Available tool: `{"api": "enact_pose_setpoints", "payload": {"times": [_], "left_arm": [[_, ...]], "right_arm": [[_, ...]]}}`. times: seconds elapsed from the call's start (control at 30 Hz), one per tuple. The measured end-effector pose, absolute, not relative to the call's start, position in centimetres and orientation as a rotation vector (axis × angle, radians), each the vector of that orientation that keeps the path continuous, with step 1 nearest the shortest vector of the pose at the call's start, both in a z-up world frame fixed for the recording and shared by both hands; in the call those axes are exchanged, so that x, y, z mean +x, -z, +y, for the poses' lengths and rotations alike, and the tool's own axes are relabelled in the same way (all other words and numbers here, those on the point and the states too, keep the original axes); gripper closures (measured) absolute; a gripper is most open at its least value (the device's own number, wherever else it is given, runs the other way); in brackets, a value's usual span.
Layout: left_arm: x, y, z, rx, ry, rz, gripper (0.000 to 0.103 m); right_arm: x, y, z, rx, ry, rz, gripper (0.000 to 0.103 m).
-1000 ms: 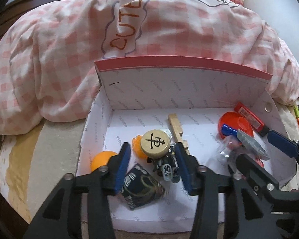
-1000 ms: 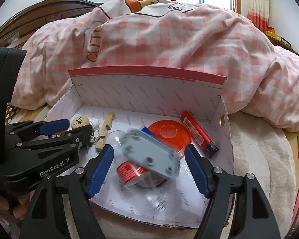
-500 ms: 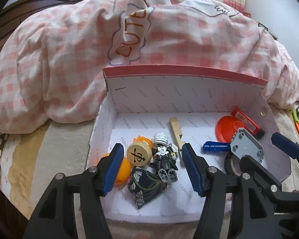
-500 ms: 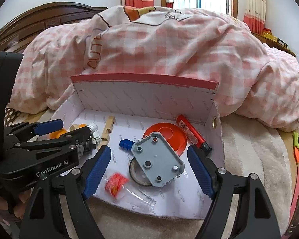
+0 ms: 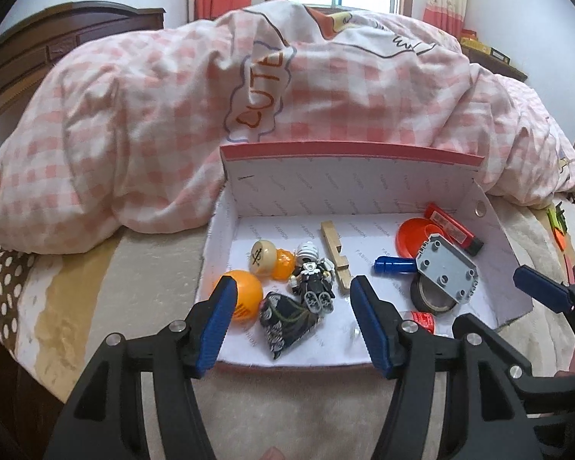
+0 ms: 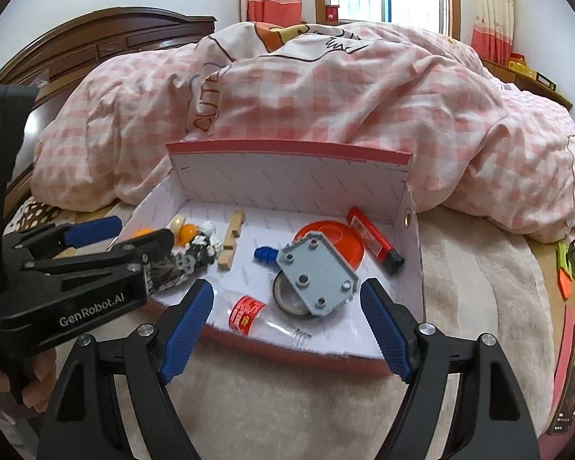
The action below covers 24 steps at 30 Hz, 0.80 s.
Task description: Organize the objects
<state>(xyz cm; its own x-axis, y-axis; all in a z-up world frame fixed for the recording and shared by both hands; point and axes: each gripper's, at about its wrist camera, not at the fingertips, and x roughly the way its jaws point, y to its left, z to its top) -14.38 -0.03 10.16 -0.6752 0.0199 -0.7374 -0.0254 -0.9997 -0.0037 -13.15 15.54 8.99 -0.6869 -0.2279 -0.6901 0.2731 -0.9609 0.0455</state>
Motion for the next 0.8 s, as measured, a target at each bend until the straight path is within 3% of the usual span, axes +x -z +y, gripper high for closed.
{"api": "enact_pose_setpoints", "payload": {"times": [0.4, 0.8], "left_arm": [[-10.6, -10.6, -0.7, -1.298, -2.828, -0.057, 0.041], [-9.3, -7.5, -0.4, -1.384, -2.797, -0.048, 0.041]], "right_arm": [[-9.7, -9.4, 17.4, 1.108, 2.667, -0.057, 0.022], [-8.3, -6.7, 17.2, 1.17, 2.668, 0.01, 0.022]]}}
